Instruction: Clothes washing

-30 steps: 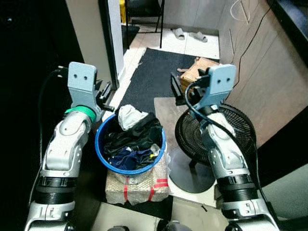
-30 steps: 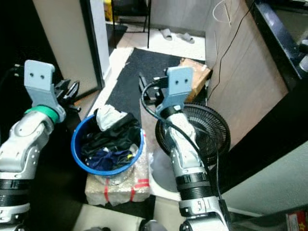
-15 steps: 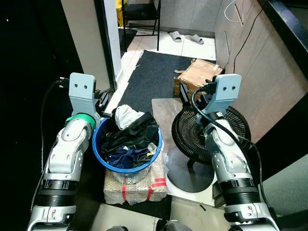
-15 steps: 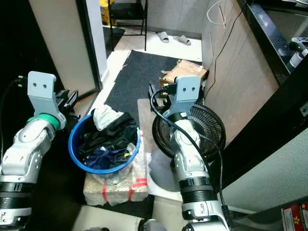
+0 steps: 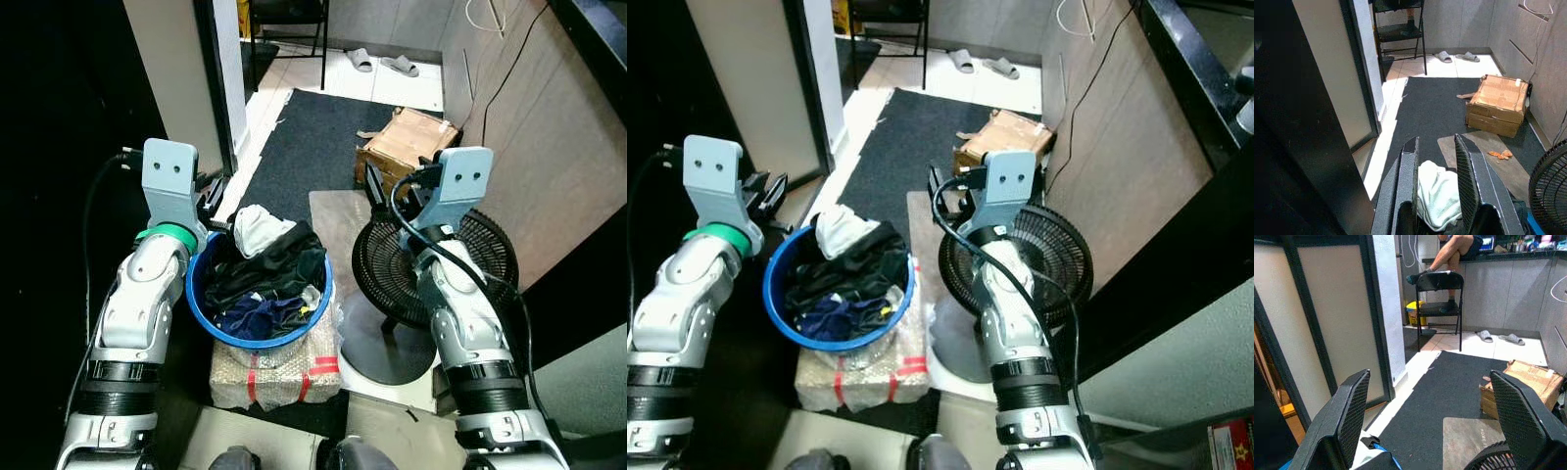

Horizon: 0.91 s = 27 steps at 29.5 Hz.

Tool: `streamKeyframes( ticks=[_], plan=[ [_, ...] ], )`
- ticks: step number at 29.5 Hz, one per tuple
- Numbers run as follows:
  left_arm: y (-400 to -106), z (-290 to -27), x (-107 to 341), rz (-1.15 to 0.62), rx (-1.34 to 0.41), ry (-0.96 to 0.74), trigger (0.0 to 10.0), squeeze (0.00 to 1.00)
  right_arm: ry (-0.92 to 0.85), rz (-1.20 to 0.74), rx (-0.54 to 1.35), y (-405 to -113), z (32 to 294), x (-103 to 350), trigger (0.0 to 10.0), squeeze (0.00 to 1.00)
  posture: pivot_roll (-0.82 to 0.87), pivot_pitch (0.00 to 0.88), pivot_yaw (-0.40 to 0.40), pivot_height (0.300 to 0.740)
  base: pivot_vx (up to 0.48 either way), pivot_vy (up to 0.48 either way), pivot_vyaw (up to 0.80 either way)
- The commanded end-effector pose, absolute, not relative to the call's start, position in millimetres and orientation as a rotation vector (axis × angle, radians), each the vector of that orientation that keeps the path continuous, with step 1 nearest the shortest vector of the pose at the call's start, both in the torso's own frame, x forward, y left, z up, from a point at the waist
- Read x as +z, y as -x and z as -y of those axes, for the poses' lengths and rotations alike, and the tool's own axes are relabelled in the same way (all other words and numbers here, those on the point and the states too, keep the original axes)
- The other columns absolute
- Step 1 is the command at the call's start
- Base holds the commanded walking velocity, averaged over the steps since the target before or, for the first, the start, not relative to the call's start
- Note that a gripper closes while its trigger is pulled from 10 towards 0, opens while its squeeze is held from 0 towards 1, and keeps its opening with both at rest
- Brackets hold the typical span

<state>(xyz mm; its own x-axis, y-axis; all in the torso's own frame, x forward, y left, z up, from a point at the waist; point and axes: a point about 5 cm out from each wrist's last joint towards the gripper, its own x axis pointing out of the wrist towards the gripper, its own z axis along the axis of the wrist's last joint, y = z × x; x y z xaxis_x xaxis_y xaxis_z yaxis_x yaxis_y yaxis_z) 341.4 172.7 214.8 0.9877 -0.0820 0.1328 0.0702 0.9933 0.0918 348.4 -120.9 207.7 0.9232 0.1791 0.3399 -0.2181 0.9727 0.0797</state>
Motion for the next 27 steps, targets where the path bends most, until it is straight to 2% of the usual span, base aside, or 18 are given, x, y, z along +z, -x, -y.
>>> streamKeyframes(
  ticks=[1, 19, 23, 25, 27],
  plan=[
    [-341.1, -172.3, 211.6, 0.127, -0.073, -0.092, 10.0, 0.0, -0.117, 0.32, 0.208, -348.3, 119.2, 202.5, 10.0, 0.0, 0.01, 0.082, 0.013, 0.626, 0.0, 0.0, 0.0],
    [-340.0, -172.3, 211.1, 0.123, -0.072, -0.099, 10.0, 0.0, -0.117, 0.321, 0.231, -347.2, 114.4, 202.6, 10.0, 0.0, 0.01, 0.091, 0.011, 0.551, 0.0, 0.0, 0.0],
    [-338.1, -167.5, 207.3, 0.098, -0.131, -0.119, 10.0, 0.0, -0.116, 0.321, 0.232, -347.2, 114.3, 202.5, 10.0, 0.0, 0.01, 0.092, 0.01, 0.536, 0.0, 0.0, 0.0],
    [-333.3, -158.0, 202.8, 0.068, -0.24, -0.147, 10.0, 0.0, -0.115, 0.32, 0.232, -347.3, 114.5, 202.3, 10.0, 0.0, 0.01, 0.093, 0.01, 0.526, 0.0, 0.0, 0.0],
    [-331.7, -153.8, 201.7, 0.058, -0.276, -0.151, 10.0, 0.0, -0.115, 0.319, 0.229, -347.6, 115.1, 202.2, 10.0, 0.0, 0.01, 0.094, 0.011, 0.516, 0.0, 0.0, 0.0]
  ],
)
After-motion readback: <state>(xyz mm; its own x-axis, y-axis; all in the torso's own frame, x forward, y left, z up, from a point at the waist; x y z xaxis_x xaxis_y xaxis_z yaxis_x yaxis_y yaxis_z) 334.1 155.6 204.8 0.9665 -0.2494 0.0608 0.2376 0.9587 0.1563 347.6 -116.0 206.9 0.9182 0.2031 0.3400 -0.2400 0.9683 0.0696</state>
